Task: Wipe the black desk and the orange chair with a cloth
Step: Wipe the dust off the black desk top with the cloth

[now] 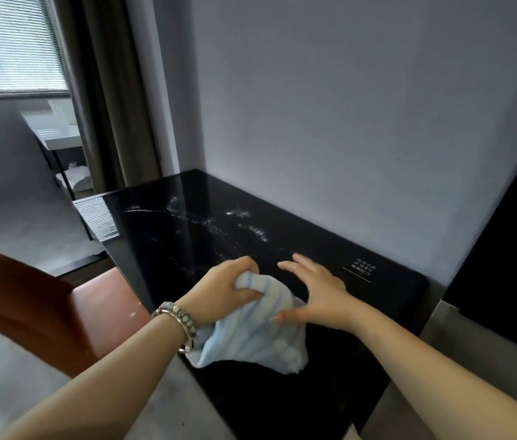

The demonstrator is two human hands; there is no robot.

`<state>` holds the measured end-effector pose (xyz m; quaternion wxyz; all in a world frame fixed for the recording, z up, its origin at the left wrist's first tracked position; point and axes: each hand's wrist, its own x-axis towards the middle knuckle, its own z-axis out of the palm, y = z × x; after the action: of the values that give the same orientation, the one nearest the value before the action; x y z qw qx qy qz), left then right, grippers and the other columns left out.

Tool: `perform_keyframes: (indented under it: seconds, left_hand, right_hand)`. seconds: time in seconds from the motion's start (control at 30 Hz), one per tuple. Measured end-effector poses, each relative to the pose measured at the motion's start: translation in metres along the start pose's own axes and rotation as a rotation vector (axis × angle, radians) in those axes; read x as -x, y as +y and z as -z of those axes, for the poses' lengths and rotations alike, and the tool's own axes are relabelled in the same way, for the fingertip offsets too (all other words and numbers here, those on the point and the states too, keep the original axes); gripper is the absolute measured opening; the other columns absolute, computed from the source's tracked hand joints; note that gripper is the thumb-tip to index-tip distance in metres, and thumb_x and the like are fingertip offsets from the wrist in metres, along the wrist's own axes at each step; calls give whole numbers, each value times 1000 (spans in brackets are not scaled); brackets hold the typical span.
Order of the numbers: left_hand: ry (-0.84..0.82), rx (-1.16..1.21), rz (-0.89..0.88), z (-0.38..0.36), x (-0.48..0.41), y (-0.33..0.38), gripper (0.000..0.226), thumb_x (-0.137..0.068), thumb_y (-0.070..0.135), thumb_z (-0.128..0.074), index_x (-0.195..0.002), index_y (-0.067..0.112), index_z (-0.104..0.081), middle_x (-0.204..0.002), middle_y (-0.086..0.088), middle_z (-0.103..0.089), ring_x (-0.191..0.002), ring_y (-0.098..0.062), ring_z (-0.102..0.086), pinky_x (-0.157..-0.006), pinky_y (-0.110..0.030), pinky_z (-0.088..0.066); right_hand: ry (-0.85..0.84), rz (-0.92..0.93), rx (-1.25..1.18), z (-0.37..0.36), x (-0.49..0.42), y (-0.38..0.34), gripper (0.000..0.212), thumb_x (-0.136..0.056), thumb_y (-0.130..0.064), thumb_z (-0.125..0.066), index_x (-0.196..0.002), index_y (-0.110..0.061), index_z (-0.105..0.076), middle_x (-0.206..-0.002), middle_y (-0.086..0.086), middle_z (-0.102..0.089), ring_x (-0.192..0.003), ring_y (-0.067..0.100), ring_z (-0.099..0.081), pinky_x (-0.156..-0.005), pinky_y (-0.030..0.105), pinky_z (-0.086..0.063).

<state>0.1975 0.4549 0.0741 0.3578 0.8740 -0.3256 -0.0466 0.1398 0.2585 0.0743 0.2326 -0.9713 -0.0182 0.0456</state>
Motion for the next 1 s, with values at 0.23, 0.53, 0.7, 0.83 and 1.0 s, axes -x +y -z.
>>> perform_keyframes:
  seconds: [0.23,0.53,0.7,0.83,1.0]
  left_hand:
    - [157,402,20,-32,-66,19,36,-77,15,-75,-100,33,-54,-97,12,-60,-84,3,-57,-78,-17,-50]
    - [114,-93,298,-136,-147,-7,30,-91,27,-54,-121,26,-52,-120,11,-48,-107,-8,-51,-90,-24,-43]
    - [-46,-341,344,-193,-166,-18,40,-91,32,-50,-131,30,-46,-141,10,-36,-138,-14,-26,-111,-35,-27]
    - [-173,-466,449,-213,-174,-24,58,-91,47,-47,-143,37,-23,-157,7,-5,-145,-22,8,-115,-52,-6]
    - [-269,-506,568,-226,-182,-30,76,-86,65,-39,-146,43,2,-157,9,13,-143,-26,20,-110,-63,3]
  right_hand:
    - [120,49,-728,9,-41,57,48,-62,-21,-83,-104,-26,-60,-99,-8,-65,-95,11,-60,-82,28,-50]
    - [300,-282,-29,75,-86,181,23,-86,-38,-56,-102,-26,-45,-91,-5,-58,-82,21,-54,-69,31,-40]
    - [-194,-263,322,1,-95,236,60,-80,-65,-48,-133,-40,-36,-152,-1,-14,-140,26,-10,-110,53,-17]
    - [-200,-297,208,-19,-100,262,83,-78,-68,-48,-143,-52,2,-151,-8,33,-141,32,23,-109,66,-2]
    - [-130,-408,179,-17,-117,281,70,-85,-56,-44,-145,-47,-9,-156,-8,20,-145,29,5,-111,56,-16]
